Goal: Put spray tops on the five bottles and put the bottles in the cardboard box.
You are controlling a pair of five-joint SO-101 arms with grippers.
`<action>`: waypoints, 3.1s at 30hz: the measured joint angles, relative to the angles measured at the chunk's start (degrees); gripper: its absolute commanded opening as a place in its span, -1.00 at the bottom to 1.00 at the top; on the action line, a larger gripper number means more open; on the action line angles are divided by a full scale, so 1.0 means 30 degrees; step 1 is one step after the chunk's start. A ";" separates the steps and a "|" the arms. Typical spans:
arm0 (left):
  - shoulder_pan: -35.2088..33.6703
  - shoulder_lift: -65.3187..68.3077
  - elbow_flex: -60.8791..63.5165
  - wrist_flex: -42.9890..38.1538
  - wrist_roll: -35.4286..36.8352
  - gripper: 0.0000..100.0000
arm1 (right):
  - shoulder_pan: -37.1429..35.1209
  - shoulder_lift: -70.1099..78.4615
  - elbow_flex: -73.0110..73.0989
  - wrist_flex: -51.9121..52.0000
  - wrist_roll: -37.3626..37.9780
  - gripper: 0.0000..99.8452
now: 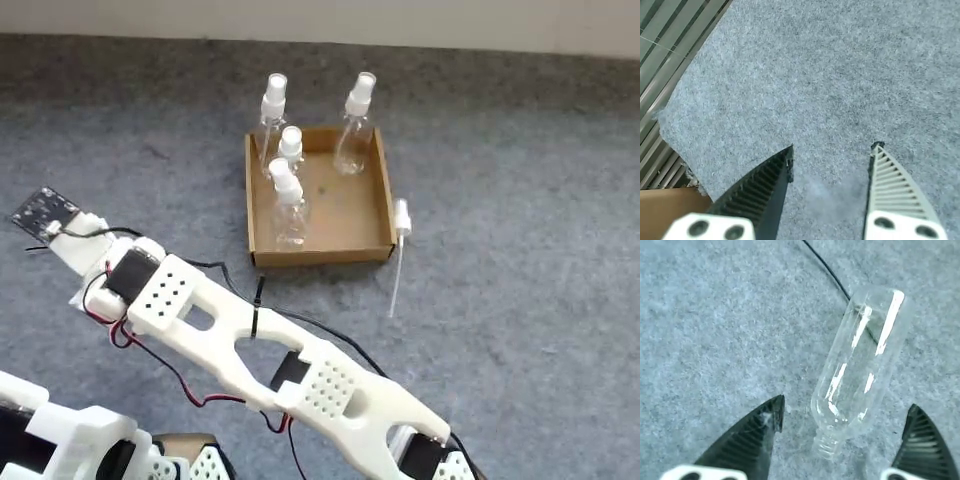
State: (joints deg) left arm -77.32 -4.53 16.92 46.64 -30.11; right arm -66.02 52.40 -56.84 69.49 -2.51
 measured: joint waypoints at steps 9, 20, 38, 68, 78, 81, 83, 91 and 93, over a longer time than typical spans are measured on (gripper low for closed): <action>0.0000 0.0000 0.0000 0.0000 0.0000 -0.53 | 0.0029 0.2286 0.0000 0.0000 0.0000 -0.43; 0.0000 0.0000 0.0000 0.0000 0.0000 -0.53 | 0.0059 0.2286 -0.1524 -0.0117 0.0000 -0.99; 0.0000 0.0000 0.0000 0.0000 0.0000 -0.53 | 0.2696 0.0703 -1.0813 0.6593 0.0000 -0.99; 1.0432 -1.1399 0.0000 1.1106 0.0000 -0.54 | 2.7516 -2.3297 2.4791 0.2081 1.5355 -0.99; 2.0659 -1.3949 0.0000 1.5267 0.2755 -0.53 | 2.8220 -1.7993 2.9392 -0.3458 1.3802 -0.93; 2.0659 -1.3949 0.0000 1.5267 0.2755 -0.53 | 2.8601 -1.7524 2.9392 -0.3780 1.2894 -0.67; 2.0659 -1.3949 0.0000 1.5267 0.2842 -0.53 | 2.8835 -1.7524 2.9392 -0.3429 1.2747 -0.46; 2.0454 -1.3949 0.0000 1.5267 0.2842 -0.53 | 2.8923 -1.9018 2.9392 -0.0147 1.2044 -0.11; 2.0454 -1.3949 0.0000 1.5267 0.2842 -0.53 | 2.8630 -1.9956 2.9392 0.0293 1.1810 -0.11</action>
State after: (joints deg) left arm -15.96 -46.37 16.92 92.44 -21.58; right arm 19.87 -7.47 31.34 70.37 32.92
